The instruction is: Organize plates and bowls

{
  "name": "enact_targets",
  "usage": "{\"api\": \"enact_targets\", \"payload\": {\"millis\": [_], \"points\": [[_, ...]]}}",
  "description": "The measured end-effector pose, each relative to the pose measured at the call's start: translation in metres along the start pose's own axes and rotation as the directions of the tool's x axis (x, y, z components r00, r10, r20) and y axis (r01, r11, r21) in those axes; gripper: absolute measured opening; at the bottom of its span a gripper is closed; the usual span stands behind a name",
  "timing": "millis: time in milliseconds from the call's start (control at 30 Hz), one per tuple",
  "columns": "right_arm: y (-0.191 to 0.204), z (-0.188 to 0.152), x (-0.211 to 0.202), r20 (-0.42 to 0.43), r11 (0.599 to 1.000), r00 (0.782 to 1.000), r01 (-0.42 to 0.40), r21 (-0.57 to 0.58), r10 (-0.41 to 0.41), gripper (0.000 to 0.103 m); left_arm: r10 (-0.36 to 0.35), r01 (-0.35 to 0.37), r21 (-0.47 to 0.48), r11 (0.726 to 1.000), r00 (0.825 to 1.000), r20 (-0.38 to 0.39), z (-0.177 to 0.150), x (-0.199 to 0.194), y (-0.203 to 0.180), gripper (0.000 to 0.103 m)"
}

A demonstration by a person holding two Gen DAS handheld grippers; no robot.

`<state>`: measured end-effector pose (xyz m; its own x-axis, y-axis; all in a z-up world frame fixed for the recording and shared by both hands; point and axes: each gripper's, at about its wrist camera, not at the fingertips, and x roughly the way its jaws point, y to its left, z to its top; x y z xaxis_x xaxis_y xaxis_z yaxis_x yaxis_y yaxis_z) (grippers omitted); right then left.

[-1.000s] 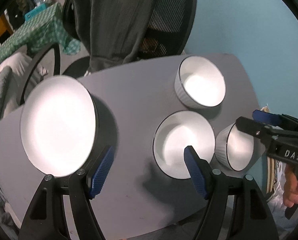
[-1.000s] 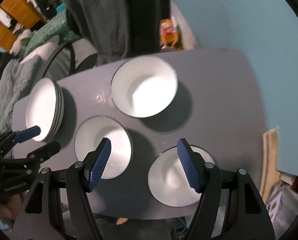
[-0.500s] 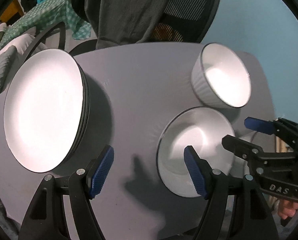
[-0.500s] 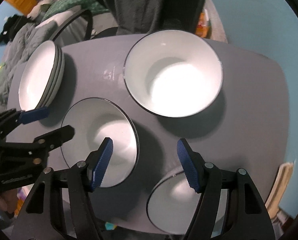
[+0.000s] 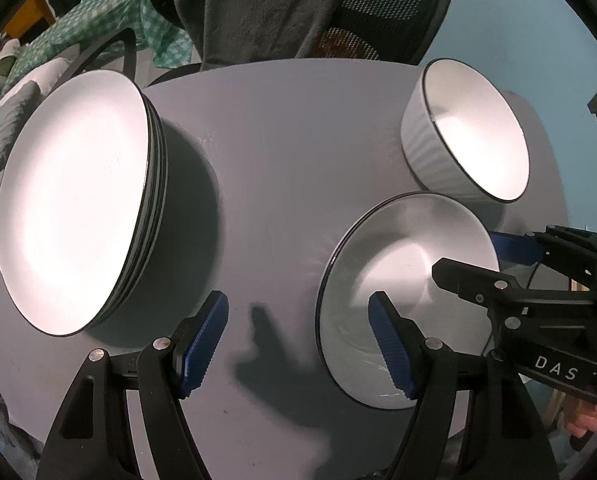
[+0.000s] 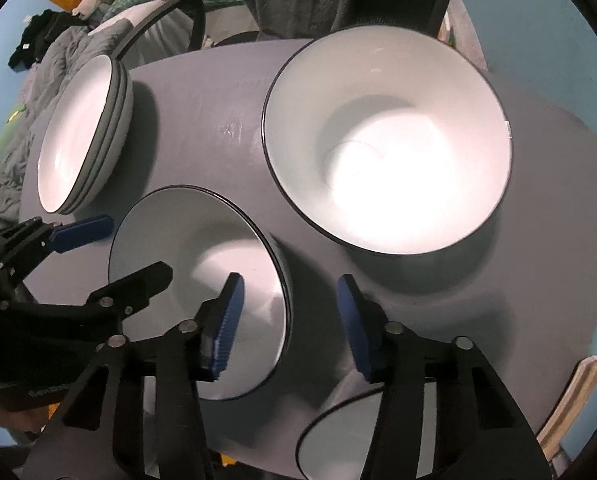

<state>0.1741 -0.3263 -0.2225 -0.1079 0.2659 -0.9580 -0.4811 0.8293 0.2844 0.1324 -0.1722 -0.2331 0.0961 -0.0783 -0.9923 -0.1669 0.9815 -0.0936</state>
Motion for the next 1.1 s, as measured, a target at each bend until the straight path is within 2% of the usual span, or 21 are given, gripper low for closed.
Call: {"api": "enact_targets", "payload": {"millis": [267, 400, 500, 600, 967, 1100], "points": [[0.0, 0.004, 0.009, -0.013, 1.0, 1.0, -0.007, 0.005, 0.007, 0.036, -0.03, 0.03, -0.036, 0.999, 0.999, -0.015, -0.006, 0.007, 0.005, 0.073], [-0.003, 0.002, 0.013, -0.028, 1.0, 1.0, -0.005, 0.013, 0.006, 0.03, -0.046, 0.045, -0.026, 0.999, 0.999, -0.027, -0.007, 0.012, 0.006, 0.062], [-0.005, 0.002, 0.017, -0.041, 1.0, 0.999, -0.012, 0.022, 0.013, 0.021, -0.047, 0.046, -0.018, 0.999, 0.998, -0.044, -0.011, 0.016, 0.005, 0.054], [-0.008, -0.001, 0.018, -0.053, 0.999, 0.998, -0.018, 0.033, 0.019, 0.017, -0.068, 0.066, -0.031, 0.997, 0.996, -0.055, -0.013, 0.019, 0.005, 0.043], [-0.011, -0.009, 0.013, -0.041, 0.999, 0.999, -0.017, 0.027, 0.018, 0.011, -0.126, 0.121, -0.083, 0.989, 0.99, -0.063, -0.015, 0.024, 0.006, 0.024], [-0.008, -0.008, 0.012, -0.033, 0.999, 0.999, -0.004, 0.032, 0.005, 0.01, -0.151, 0.144, -0.103, 0.984, 0.986, -0.068, -0.013, 0.025, 0.004, 0.011]]}}
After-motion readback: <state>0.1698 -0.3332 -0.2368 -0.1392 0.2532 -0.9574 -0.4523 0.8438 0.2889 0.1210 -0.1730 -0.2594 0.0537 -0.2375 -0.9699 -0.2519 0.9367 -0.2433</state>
